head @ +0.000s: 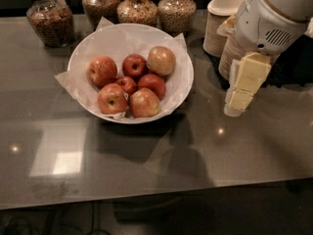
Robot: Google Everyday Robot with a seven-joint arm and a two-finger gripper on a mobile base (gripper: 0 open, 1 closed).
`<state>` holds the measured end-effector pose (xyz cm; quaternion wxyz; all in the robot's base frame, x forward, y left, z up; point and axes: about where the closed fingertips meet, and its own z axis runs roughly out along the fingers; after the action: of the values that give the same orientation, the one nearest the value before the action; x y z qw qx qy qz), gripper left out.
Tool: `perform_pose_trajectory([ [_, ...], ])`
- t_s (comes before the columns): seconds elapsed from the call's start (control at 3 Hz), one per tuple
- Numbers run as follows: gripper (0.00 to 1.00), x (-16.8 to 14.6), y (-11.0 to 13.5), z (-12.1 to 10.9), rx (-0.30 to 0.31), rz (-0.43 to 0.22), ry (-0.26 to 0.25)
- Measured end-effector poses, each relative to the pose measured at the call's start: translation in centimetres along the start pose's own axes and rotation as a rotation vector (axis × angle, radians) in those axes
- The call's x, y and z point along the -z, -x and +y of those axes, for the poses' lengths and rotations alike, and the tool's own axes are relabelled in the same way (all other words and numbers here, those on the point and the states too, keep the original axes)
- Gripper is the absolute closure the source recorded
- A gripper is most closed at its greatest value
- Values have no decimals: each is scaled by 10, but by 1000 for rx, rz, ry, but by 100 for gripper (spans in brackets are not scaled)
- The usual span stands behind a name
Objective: Pick apple from white bowl
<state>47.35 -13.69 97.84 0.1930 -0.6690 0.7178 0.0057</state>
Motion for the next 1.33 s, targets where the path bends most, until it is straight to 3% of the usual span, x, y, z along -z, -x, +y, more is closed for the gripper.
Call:
perform_pose_trajectory([
  [0.33, 0, -4, 9, -6, 0, -45, -18],
  [1.0, 0, -15, 89, -52, 54, -319, -101],
  [1.33, 0, -15, 118, -65, 63, -433, -93],
])
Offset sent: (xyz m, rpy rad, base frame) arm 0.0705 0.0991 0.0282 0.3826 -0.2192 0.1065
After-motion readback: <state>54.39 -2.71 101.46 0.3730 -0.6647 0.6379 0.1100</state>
